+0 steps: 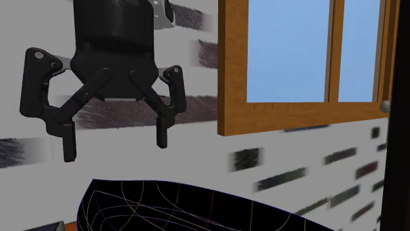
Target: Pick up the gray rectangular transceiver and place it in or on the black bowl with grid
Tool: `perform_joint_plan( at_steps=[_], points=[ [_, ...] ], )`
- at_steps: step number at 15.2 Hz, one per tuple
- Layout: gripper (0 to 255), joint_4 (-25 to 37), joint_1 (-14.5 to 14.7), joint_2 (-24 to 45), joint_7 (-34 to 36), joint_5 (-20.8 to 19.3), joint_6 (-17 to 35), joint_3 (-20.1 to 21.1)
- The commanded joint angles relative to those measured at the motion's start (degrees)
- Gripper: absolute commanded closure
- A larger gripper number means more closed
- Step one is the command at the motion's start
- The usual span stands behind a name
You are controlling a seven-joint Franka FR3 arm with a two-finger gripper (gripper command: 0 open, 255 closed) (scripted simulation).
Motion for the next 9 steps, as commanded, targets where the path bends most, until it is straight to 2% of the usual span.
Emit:
perform_joint_plan(
  at_steps=[1, 9],
  points=[
    [0, 2.9, 0.5, 4.5, 2.7, -2.3, 1.3, 0.5],
    [0, 18.9, 5.9, 23.5, 12.4, -11.5, 2.3, -0.4]
  ],
)
